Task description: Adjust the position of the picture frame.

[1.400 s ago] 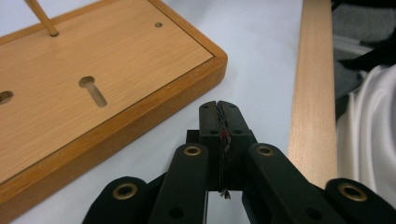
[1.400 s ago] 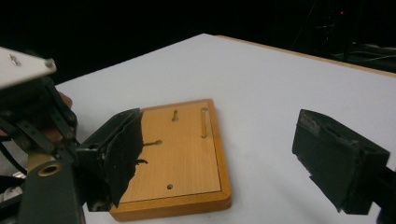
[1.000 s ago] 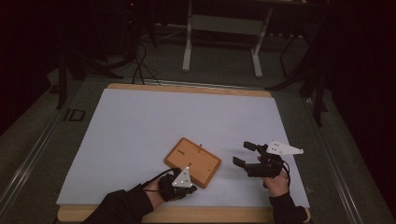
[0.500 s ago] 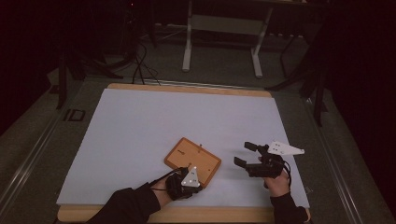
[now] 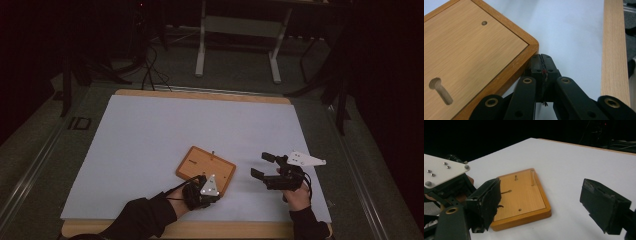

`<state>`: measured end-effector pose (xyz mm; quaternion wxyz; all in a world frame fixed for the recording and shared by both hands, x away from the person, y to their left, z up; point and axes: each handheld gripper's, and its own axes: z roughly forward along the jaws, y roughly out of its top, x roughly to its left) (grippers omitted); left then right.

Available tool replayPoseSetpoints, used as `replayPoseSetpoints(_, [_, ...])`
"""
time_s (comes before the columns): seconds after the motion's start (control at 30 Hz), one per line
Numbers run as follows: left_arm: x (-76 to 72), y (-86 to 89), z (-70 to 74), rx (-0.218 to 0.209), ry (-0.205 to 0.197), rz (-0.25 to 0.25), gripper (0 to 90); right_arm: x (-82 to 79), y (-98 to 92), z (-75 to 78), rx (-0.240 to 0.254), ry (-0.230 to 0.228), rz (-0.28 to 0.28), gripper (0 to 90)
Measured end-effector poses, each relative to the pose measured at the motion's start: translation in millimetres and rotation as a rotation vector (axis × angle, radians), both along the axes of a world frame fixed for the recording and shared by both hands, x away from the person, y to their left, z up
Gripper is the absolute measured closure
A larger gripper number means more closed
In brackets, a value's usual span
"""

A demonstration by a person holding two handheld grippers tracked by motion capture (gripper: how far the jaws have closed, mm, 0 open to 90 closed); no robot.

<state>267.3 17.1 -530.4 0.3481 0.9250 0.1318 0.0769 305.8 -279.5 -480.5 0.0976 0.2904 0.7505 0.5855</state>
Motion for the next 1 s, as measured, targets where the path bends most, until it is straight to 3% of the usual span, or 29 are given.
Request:
replayPoseSetpoints(0.63, [25.5,-13.4,1.1,-0.007,0.012,0.047,90.0,0.6,1.0,-2.2,-0.014,0.005,0.002,18.4])
replayPoseSetpoints(1.0, [34.7,-20.9,-1.6,-0.021,0.007,0.072,90.0,-0.2,5.0,-3.9,-0.057,-0.046,0.01,18.4])
